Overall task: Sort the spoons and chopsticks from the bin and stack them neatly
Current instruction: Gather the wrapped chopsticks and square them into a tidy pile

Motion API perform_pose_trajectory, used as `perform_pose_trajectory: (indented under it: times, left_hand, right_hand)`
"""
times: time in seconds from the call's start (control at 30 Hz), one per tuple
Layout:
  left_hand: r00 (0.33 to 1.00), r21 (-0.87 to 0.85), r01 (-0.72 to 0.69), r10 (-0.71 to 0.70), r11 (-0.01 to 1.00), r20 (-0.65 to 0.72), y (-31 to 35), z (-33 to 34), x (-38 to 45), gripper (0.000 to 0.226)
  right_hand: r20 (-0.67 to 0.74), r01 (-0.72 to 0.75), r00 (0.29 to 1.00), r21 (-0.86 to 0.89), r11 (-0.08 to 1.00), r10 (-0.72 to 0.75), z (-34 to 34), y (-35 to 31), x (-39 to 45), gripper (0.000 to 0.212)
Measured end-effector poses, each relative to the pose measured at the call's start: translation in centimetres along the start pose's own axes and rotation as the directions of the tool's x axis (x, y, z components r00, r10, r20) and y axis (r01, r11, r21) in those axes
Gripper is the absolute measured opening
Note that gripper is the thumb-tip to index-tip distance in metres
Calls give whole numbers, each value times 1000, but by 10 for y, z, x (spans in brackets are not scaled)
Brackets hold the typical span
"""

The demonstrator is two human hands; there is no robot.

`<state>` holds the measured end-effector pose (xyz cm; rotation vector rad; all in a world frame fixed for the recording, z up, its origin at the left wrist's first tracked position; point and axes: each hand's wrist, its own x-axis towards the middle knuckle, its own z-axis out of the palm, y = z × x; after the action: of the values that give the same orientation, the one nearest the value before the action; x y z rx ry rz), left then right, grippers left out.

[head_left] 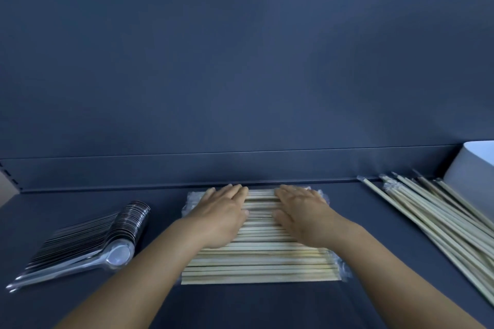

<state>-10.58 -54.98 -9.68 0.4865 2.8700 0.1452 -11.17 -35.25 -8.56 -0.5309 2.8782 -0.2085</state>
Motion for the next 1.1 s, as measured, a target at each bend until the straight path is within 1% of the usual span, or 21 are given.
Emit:
perform_pose_trajectory:
  times: [0.03, 0.07, 0.17, 0.27, 0.43, 0.57, 0.63, 0.7, 0.77, 0.8, 0.87, 1.0, 1.1]
  left_hand:
    - [1000, 1, 5, -5, 1000, 3, 0, 2, -2, 57]
    - [1000, 10, 10, -10, 1000, 3, 1, 3, -5, 57]
    - [1000, 43, 11, -11, 999, -12, 5, 4, -10, 58]
    - [999, 53, 8, -6, 999, -37, 11, 5, -10, 59]
    - [999, 43, 51, -52, 998, 5, 16, 10, -12, 65]
    - [997, 21, 68, -67, 997, -31, 18, 14, -12, 67]
    - [997, 2, 74, -74, 997, -20, 18, 15, -12, 70]
    - [996, -19, 89, -90, 996, -18, 19, 16, -11, 71]
    - [995, -27, 99, -100, 995, -23, 19, 17, -10, 71]
    - [995, -29, 100, -100, 995, -24, 20, 17, -10, 71]
    - [995, -30, 100, -101, 995, -24, 21, 16, -10, 70]
    - [995, -23, 89, -90, 996, -41, 23, 11, -13, 68]
    - [987, -49, 18, -25, 999, -156, 39, 4, -15, 66]
  right_hand:
    - [19, -5, 1000, -1, 1000, 5, 2, -2, -5, 55]
    - [20, -7, 1000, -11, 1000, 7, 4, -5, -10, 59]
    - [-20, -10, 1000, -58, 998, 9, 5, -9, -18, 58]
    - [-57, -20, 998, -34, 999, 18, 5, -10, -19, 59]
    - [27, -13, 1000, -1, 1000, 13, 14, -8, -16, 65]
    - [-2, 11, 1000, 25, 1000, -11, 20, -7, -15, 64]
    - [-81, -53, 995, 52, 997, 57, 21, -4, -13, 65]
    - [-117, -184, 974, 97, 978, 195, 20, 0, -11, 69]
    - [-60, -260, 961, 136, 956, 270, 21, 4, -11, 73]
    - [-32, -264, 962, 147, 953, 271, 22, 5, -11, 74]
    - [-20, -253, 966, 150, 956, 259, 22, 4, -12, 75]
    - [-96, -227, 966, 129, 965, 240, 14, 1, -20, 74]
    - [-209, -175, 957, 136, 975, 201, 7, 0, -36, 68]
